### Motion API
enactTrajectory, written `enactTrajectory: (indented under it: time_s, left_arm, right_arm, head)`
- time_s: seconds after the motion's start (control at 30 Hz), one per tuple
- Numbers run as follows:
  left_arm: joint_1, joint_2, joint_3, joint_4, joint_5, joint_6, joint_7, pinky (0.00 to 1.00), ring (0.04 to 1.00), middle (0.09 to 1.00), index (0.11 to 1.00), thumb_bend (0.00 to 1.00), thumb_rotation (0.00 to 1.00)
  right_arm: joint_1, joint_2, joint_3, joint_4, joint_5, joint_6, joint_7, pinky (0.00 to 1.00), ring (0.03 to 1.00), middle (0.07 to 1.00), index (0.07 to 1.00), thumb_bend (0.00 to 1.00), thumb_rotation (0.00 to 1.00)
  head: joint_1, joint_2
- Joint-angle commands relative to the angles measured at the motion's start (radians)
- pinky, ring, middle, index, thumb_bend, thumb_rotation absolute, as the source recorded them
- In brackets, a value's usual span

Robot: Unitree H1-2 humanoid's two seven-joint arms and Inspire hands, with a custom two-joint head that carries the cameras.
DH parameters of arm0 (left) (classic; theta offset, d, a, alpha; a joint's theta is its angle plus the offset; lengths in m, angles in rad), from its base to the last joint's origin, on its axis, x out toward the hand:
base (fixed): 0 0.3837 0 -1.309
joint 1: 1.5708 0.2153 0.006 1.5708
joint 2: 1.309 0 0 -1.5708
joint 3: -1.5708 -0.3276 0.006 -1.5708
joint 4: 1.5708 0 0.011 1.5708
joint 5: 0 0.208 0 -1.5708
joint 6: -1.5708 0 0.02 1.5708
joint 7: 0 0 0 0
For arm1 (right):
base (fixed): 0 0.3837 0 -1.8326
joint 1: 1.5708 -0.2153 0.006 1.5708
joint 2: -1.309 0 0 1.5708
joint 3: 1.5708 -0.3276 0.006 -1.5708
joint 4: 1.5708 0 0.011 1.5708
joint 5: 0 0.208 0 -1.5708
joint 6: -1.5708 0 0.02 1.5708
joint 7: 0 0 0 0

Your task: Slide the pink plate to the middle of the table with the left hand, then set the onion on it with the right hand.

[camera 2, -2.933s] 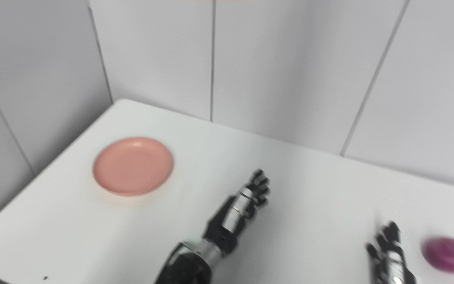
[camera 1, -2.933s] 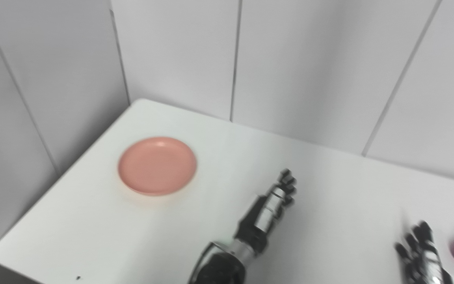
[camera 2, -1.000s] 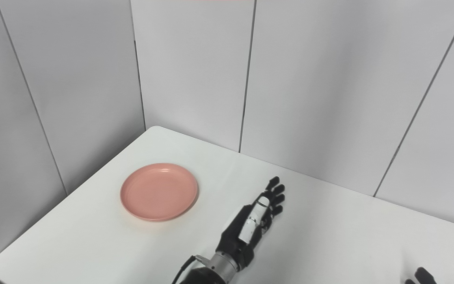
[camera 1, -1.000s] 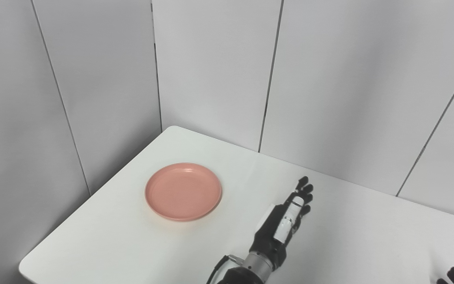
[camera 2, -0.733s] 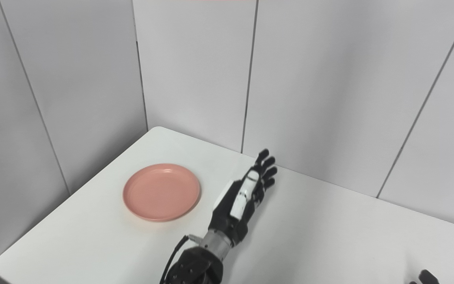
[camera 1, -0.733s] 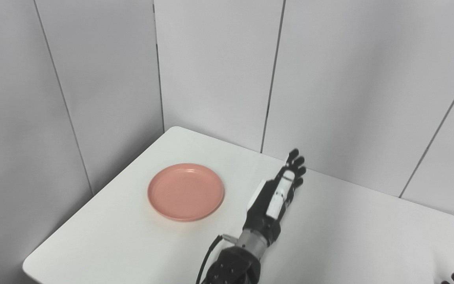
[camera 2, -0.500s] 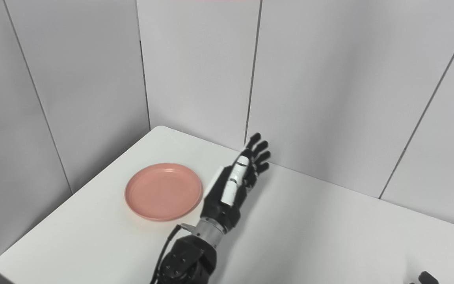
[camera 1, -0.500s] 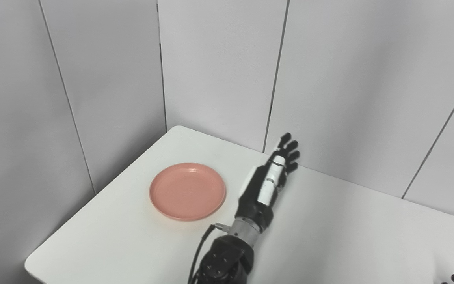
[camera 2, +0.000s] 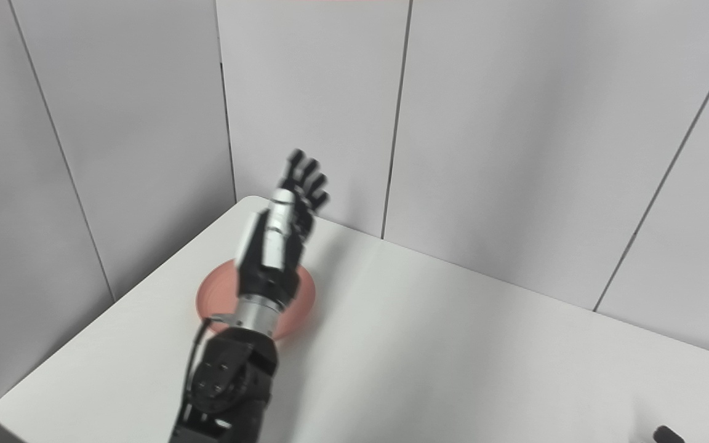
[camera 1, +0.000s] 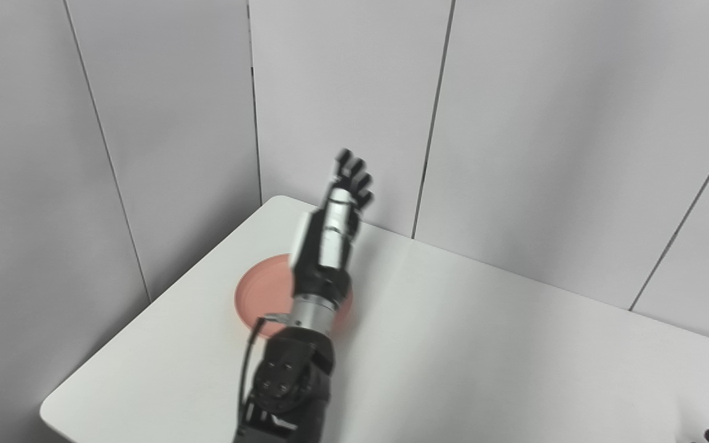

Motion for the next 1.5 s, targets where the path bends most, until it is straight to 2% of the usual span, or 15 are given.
enactTrajectory:
  time_s: [0.0, 0.27, 0.43, 0.63, 0.67, 0.7, 0.73, 0.77, 0.83, 1.1, 1.43, 1.47]
  left_arm:
    - [-0.040, 0.007, 0.013, -0.038, -0.012, -0.025, 0.022, 0.98, 0.979, 0.988, 0.991, 0.36, 1.00]
    - [-0.041, 0.058, 0.086, -0.024, -0.046, -0.035, 0.056, 0.96, 0.976, 0.977, 0.972, 0.38, 1.00]
    - [-0.051, 0.098, 0.141, 0.029, -0.074, -0.056, 0.075, 0.94, 0.965, 0.970, 0.958, 0.40, 1.00]
    - [-0.058, 0.132, 0.192, 0.098, -0.103, -0.099, 0.091, 0.95, 0.957, 0.964, 0.958, 0.40, 1.00]
    - [-0.061, 0.140, 0.206, 0.116, -0.121, -0.107, 0.092, 0.95, 0.957, 0.964, 0.958, 0.40, 1.00]
    - [-0.063, 0.146, 0.215, 0.127, -0.134, -0.112, 0.092, 0.97, 0.980, 0.981, 0.970, 0.40, 1.00]
    - [-0.066, 0.153, 0.229, 0.142, -0.141, -0.114, 0.097, 0.97, 0.982, 0.982, 0.970, 0.40, 1.00]
    - [-0.068, 0.158, 0.238, 0.151, -0.145, -0.115, 0.100, 0.98, 0.984, 0.981, 0.968, 0.40, 1.00]
    - [-0.068, 0.171, 0.255, 0.171, -0.148, -0.120, 0.107, 0.97, 0.967, 0.962, 0.960, 0.39, 1.00]
    - [-0.061, 0.214, 0.296, 0.248, -0.163, -0.127, 0.096, 0.96, 0.963, 0.961, 0.945, 0.38, 1.00]
    - [-0.041, 0.236, 0.305, 0.321, -0.211, -0.149, 0.080, 0.96, 0.981, 0.982, 0.972, 0.38, 1.00]
    - [-0.039, 0.238, 0.306, 0.326, -0.217, -0.150, 0.077, 0.97, 0.986, 0.989, 0.979, 0.38, 1.00]
  right_arm:
    - [0.011, 0.006, -0.002, 0.028, 0.005, -0.001, 0.003, 0.61, 0.780, 0.832, 0.769, 0.21, 0.98]
    - [0.009, 0.000, -0.005, 0.033, 0.017, -0.004, 0.012, 0.63, 0.792, 0.843, 0.778, 0.23, 0.97]
    - [0.007, -0.006, -0.007, 0.038, 0.021, -0.008, 0.015, 0.61, 0.782, 0.836, 0.768, 0.21, 0.98]
    - [0.007, -0.010, -0.008, 0.040, 0.021, -0.005, 0.014, 0.62, 0.774, 0.828, 0.759, 0.26, 0.94]
    - [-0.020, -0.015, -0.014, 0.140, 0.024, -0.063, 0.026, 0.62, 0.774, 0.828, 0.759, 0.26, 0.94]
    - [-0.040, -0.019, -0.018, 0.217, 0.026, -0.106, 0.034, 0.83, 0.866, 0.902, 0.869, 0.28, 0.98]
    - [-0.093, -0.029, -0.026, 0.394, 0.028, -0.203, 0.053, 0.84, 0.873, 0.907, 0.877, 0.28, 0.99]
    - [-0.130, -0.036, -0.031, 0.517, 0.030, -0.270, 0.066, 0.92, 0.909, 0.938, 0.927, 0.29, 0.99]
    - [-0.163, -0.044, -0.035, 0.626, 0.029, -0.337, 0.083, 0.98, 0.934, 0.957, 0.967, 0.30, 1.00]
    - [-0.189, -0.050, -0.040, 0.696, 0.036, -0.410, 0.112, 1.00, 0.895, 0.927, 0.972, 0.30, 1.00]
    - [-0.194, -0.051, -0.044, 0.719, 0.035, -0.439, 0.117, 0.99, 0.785, 0.832, 0.927, 0.27, 1.00]
    - [-0.195, -0.052, -0.044, 0.721, 0.035, -0.441, 0.117, 0.98, 0.630, 0.807, 0.915, 0.37, 0.51]
  head:
    - [0.001, 0.000]
    - [0.007, 0.000]
    - [0.010, 0.003]
    - [0.013, 0.004]
    - [0.017, 0.008]
    - [0.017, 0.008]
    - [0.018, 0.010]
    - [0.018, 0.010]
    - [0.019, 0.012]
    - [0.021, 0.016]
    - [0.023, 0.022]
    - [0.023, 0.024]
